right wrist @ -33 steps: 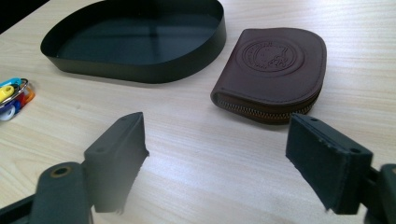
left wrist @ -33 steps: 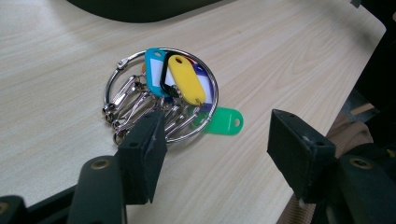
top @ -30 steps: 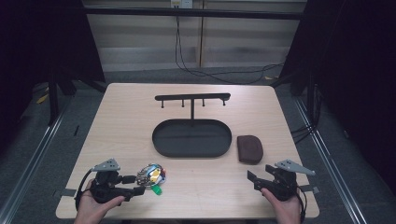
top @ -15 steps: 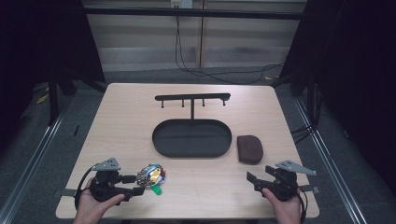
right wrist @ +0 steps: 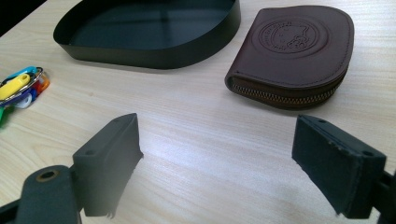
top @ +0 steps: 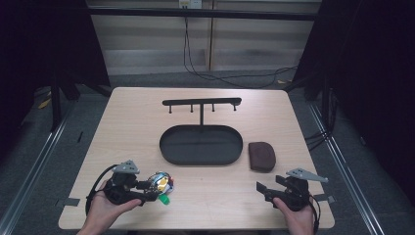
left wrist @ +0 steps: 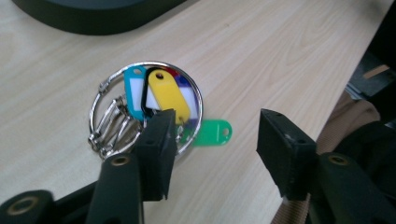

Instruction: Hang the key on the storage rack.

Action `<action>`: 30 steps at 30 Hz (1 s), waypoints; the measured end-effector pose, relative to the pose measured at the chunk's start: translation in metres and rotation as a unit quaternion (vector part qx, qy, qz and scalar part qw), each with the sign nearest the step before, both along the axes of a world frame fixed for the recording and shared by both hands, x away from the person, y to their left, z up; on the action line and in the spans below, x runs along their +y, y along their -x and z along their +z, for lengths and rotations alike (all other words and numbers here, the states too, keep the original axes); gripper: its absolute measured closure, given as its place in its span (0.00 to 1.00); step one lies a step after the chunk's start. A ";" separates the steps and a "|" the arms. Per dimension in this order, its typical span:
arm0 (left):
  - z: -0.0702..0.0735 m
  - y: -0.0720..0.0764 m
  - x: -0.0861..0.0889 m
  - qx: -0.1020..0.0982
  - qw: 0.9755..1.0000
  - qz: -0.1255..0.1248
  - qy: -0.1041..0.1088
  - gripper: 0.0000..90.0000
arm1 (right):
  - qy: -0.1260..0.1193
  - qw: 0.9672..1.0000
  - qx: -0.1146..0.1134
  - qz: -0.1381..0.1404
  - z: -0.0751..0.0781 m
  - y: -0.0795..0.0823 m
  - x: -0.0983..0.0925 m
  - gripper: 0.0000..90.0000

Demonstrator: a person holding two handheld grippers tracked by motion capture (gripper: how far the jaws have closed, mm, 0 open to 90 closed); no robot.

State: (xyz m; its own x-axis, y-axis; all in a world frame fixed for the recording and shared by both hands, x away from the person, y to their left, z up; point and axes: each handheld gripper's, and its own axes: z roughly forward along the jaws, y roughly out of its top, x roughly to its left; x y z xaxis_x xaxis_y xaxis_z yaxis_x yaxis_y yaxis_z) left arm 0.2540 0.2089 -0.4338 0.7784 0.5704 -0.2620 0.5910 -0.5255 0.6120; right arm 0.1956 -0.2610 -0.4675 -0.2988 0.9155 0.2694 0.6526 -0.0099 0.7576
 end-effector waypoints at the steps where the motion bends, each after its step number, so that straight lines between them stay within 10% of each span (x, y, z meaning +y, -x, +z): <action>1: 0.004 -0.002 -0.003 -0.003 1.000 0.000 -0.005 0.54 | 0.001 1.000 -0.001 0.000 0.000 0.000 0.000 0.17; 15: 0.020 -0.022 -0.038 0.010 0.999 -0.013 -0.043 0.66 | 0.005 1.000 0.008 0.012 -0.002 -0.003 0.004 0.17; 30: 0.000 -0.038 -0.061 0.077 0.985 -0.060 -0.139 0.80 | 0.001 1.000 0.019 0.013 -0.003 -0.004 0.004 0.17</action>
